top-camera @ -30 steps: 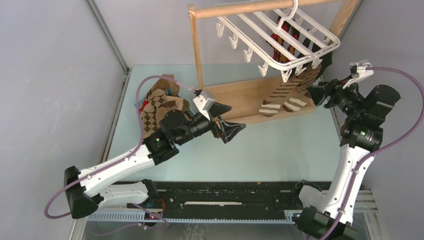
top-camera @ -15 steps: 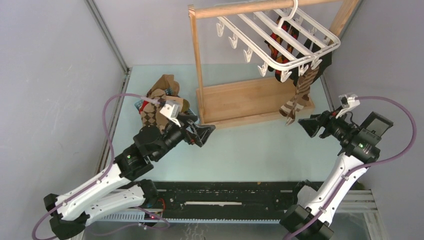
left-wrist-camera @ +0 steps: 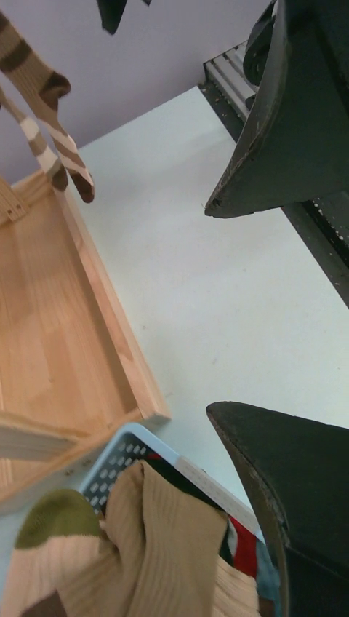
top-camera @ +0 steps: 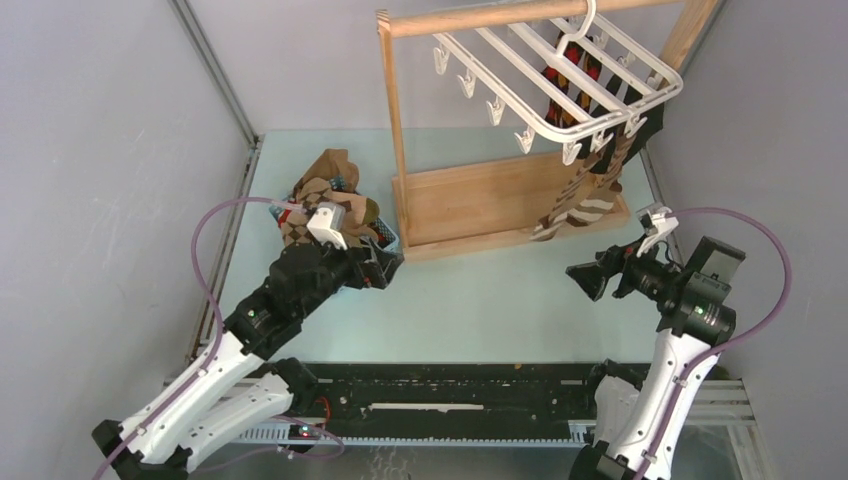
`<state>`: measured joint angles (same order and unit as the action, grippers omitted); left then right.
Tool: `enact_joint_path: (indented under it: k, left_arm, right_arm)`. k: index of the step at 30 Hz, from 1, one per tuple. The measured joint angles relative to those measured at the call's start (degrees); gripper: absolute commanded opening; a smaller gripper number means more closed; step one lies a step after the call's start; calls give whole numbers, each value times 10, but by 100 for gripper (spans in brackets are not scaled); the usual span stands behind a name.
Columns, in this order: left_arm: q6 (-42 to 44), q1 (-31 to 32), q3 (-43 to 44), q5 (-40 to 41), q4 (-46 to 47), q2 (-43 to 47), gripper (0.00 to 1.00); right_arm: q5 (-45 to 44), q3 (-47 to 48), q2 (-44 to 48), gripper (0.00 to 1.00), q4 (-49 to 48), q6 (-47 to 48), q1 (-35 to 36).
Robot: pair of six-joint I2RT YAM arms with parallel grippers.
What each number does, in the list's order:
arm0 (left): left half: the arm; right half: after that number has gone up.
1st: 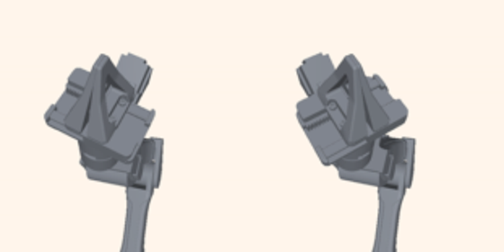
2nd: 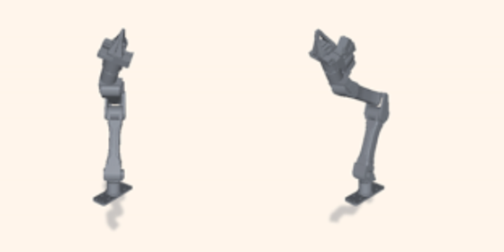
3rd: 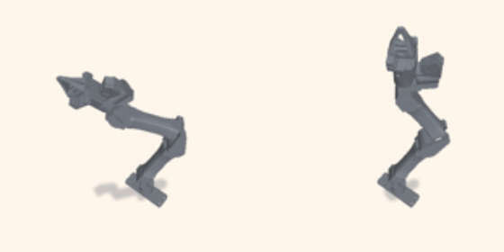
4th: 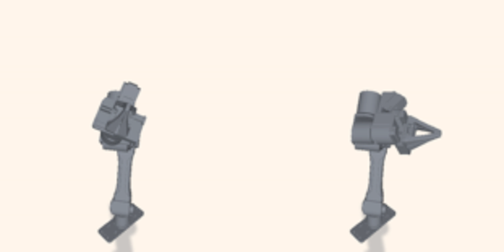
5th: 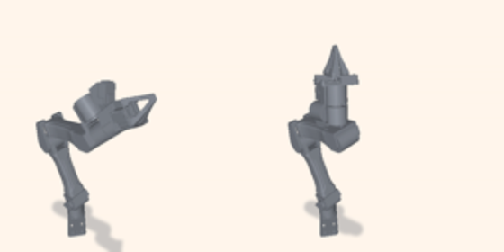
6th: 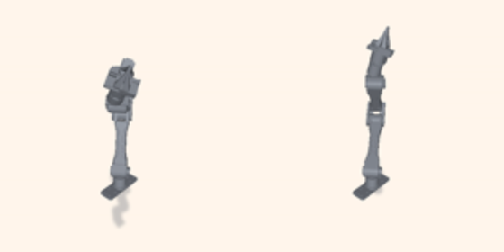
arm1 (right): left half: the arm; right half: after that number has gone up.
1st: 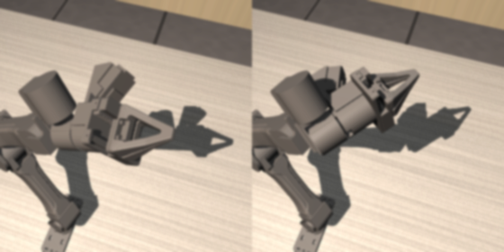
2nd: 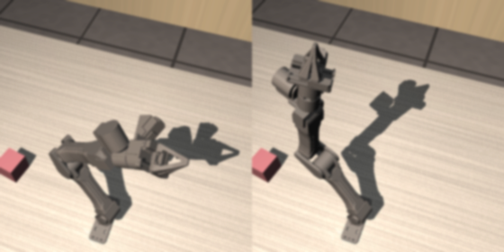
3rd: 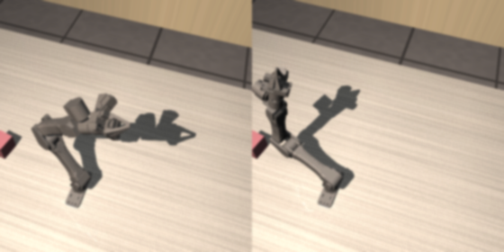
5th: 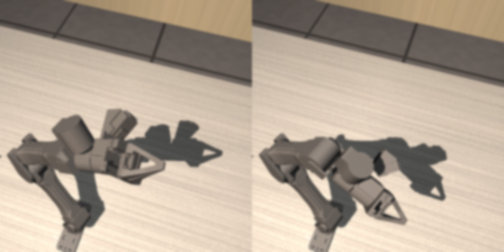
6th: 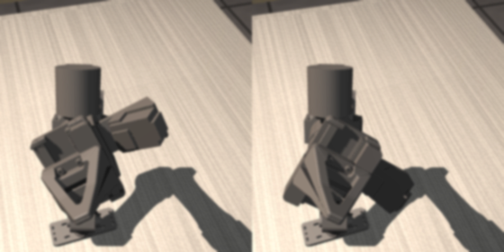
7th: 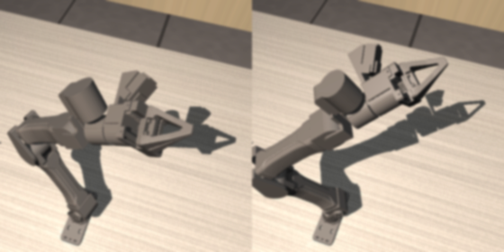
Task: Clip the socks to the hanger
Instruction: Pick up the sock from the bin.
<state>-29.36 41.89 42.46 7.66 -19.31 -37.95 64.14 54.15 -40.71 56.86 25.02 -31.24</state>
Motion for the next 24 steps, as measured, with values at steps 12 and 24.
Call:
enact_joint_path:
  k: [12,24]
  left_arm:
    - [1,-161,-3,-86,-41,-8,100]
    - [25,-257,14,-64,-153,-143,73]
  right_arm:
    - [-92,11,-27,92,-9,-42,-27]
    - [-94,36,-30,91,75,133,83]
